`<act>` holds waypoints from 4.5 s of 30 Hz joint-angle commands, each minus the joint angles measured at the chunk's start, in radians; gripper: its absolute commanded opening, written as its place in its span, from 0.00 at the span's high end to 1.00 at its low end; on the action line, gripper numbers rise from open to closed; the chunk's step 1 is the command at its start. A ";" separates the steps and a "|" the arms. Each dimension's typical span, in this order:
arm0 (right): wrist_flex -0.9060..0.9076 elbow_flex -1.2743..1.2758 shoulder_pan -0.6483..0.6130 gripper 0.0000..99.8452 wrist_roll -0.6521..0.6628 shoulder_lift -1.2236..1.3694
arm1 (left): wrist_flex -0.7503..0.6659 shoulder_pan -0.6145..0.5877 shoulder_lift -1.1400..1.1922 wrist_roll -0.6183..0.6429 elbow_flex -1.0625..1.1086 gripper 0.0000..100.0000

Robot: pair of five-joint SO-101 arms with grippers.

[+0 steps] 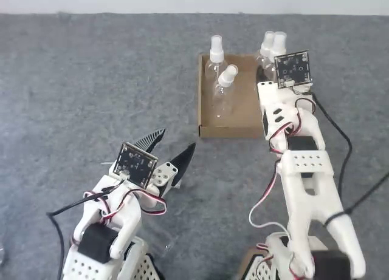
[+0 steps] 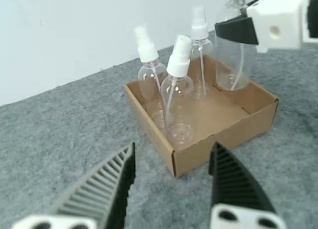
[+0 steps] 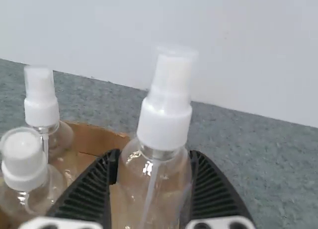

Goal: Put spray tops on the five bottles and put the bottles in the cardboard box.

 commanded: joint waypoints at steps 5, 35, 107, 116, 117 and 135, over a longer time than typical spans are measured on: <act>-0.136 -0.015 0.002 0.99 -0.048 0.104 | -0.029 0.002 -0.018 -0.006 -0.005 0.78; -0.429 -0.014 -0.004 0.99 -0.092 0.426 | -0.028 0.002 -0.018 -0.006 -0.005 0.78; -0.390 -0.011 -0.035 0.83 -0.066 0.430 | -0.028 0.002 -0.018 -0.006 -0.005 0.78; -0.394 -0.012 -0.035 0.81 -0.041 0.430 | -0.028 0.002 -0.018 -0.006 -0.005 0.78; -0.390 -0.012 -0.035 0.79 -0.041 0.430 | -0.028 0.002 -0.018 -0.006 -0.005 0.78; -0.305 -0.031 -0.038 0.69 -0.035 0.303 | -0.029 0.002 -0.018 -0.006 -0.005 0.78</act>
